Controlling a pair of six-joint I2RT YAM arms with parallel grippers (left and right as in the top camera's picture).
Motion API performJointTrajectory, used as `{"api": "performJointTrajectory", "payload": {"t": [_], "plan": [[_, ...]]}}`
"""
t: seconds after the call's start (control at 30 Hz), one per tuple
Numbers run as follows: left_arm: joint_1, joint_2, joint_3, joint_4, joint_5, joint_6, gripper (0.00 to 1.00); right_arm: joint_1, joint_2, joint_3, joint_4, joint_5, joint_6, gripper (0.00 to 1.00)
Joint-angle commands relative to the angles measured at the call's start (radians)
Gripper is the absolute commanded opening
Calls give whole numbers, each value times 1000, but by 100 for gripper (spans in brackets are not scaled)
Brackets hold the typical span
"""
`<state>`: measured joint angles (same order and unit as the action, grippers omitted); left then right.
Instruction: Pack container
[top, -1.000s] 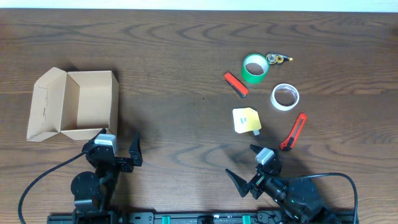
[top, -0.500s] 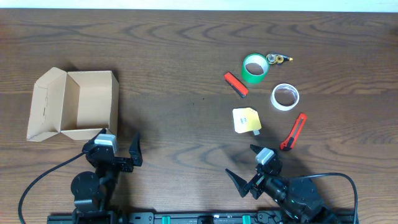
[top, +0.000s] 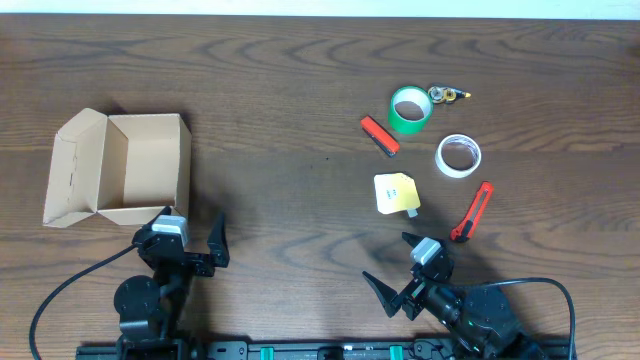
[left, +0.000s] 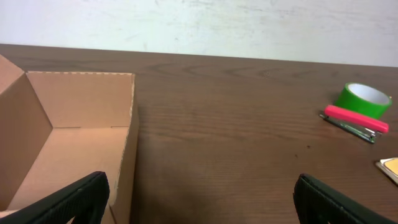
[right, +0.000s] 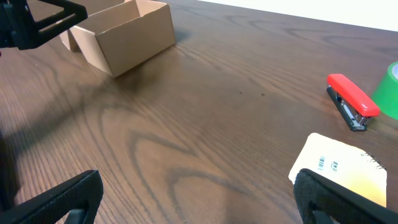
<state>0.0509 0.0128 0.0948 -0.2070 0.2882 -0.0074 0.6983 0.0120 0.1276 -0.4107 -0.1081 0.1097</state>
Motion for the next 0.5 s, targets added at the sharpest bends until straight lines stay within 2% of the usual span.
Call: {"api": "performJointTrajectory", "payload": {"t": [0.0,0.27,0.37,0.47], "plan": [[5,-8,-27,5,-10,-23,95,16,-6,-8,1,0,-14,99],[5,-8,-18,6,137,-115,95,16,-6,-8,1,-1,-14,99],[5,11,29,-11,133,-127,95,16,-6,-8,1,-1,-14,99],[5,80,131,-50,61,-127,95,16,-6,-8,1,0,-14,99]]}}
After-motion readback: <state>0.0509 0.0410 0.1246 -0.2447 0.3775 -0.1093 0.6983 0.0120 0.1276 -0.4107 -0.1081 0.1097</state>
